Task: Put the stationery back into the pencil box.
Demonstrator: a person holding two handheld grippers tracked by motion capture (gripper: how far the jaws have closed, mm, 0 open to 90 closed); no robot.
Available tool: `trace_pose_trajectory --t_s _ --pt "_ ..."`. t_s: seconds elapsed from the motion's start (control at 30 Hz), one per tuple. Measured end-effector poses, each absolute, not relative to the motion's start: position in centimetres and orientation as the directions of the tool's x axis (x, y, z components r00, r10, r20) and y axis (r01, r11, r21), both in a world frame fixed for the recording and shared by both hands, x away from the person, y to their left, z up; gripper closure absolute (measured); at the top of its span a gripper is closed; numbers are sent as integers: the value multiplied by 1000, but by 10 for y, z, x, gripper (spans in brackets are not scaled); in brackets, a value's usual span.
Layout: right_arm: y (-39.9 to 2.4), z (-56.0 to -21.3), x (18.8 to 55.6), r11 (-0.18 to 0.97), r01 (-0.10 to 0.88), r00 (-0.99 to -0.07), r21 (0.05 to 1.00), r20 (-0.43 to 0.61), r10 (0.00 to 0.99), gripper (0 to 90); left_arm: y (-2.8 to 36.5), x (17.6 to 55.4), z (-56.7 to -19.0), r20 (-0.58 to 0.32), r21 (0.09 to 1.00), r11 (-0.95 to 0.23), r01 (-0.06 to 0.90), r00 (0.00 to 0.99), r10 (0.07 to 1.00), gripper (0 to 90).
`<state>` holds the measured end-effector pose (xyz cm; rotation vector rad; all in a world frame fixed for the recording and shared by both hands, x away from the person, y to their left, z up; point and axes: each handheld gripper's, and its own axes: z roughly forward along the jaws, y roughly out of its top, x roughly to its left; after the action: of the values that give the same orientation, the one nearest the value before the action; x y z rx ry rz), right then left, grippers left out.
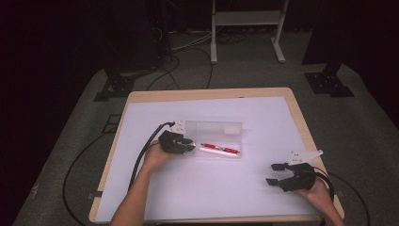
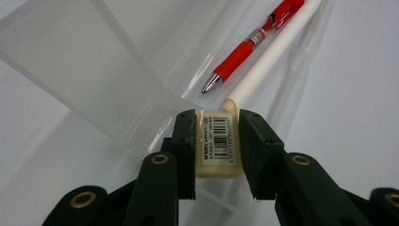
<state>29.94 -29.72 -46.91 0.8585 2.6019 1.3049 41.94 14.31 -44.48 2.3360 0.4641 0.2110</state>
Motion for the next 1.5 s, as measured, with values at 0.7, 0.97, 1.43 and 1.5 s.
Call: trace_pose_trajectory --t_s 0.7,0.97,1.43,1.5 --pt "-297 -468 299 469 436 -835 768 151 530 325 145 421 -448 2 687 -673 274 925 379 675" --pt "-297 -468 299 467 437 -834 768 151 531 325 144 421 -446 7 695 -668 268 925 379 642" --pt "-298 -467 299 465 435 -834 771 150 530 325 150 423 -447 9 693 -662 286 915 404 664" --pt "-298 -467 299 465 434 -835 771 151 530 325 151 423 -447 9 695 -660 285 915 404 664"
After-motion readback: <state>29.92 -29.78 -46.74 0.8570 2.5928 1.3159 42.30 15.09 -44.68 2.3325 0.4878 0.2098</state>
